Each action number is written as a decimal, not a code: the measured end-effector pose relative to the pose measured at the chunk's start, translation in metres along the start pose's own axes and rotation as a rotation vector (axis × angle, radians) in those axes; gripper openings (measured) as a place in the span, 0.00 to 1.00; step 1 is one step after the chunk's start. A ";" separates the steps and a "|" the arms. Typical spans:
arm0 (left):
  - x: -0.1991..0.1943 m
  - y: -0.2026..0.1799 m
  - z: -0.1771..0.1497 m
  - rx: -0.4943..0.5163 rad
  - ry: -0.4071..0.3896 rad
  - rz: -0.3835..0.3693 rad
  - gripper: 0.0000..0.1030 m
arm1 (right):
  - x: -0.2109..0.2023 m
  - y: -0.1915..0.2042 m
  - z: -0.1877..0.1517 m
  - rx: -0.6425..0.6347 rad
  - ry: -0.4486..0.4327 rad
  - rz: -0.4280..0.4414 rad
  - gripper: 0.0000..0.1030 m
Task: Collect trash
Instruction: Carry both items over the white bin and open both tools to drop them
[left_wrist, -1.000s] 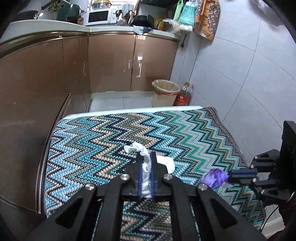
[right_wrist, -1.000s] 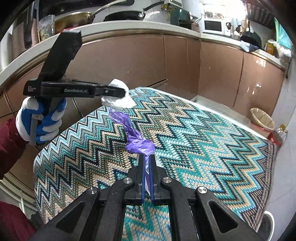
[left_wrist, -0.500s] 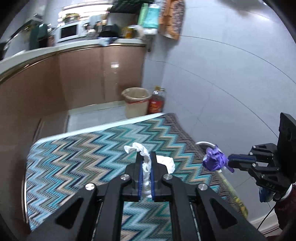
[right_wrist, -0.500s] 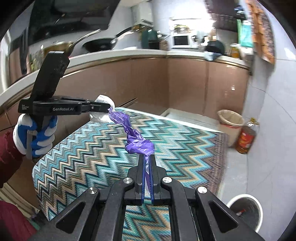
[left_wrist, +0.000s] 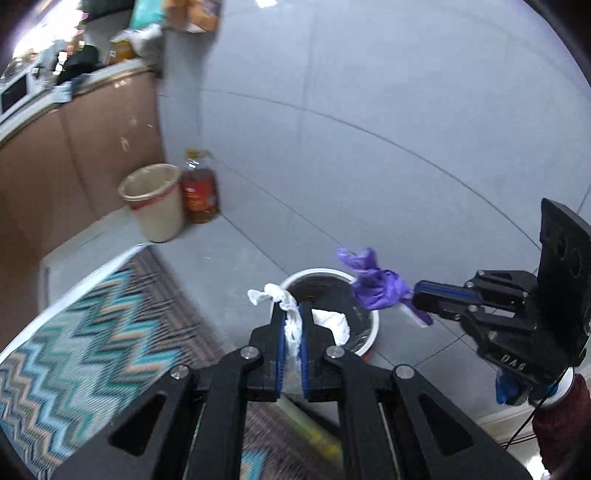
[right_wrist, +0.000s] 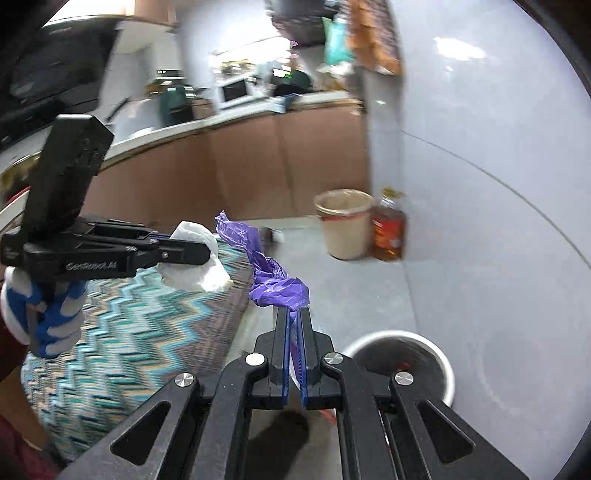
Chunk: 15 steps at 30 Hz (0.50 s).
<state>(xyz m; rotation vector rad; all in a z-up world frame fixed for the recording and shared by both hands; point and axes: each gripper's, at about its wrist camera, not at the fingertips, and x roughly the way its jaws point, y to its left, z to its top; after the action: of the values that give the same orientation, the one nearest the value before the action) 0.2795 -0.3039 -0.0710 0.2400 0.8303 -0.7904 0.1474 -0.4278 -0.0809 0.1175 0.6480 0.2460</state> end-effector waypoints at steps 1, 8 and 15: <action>0.021 -0.009 0.007 0.006 0.020 -0.011 0.06 | 0.005 -0.014 -0.003 0.024 0.010 -0.013 0.04; 0.114 -0.033 0.028 0.008 0.107 -0.006 0.09 | 0.044 -0.094 -0.024 0.162 0.082 -0.076 0.04; 0.180 -0.030 0.033 -0.027 0.175 0.014 0.11 | 0.086 -0.139 -0.044 0.256 0.154 -0.093 0.06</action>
<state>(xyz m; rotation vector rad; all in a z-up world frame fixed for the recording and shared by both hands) 0.3518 -0.4368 -0.1790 0.2939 1.0021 -0.7519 0.2136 -0.5379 -0.1913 0.3159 0.8348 0.0816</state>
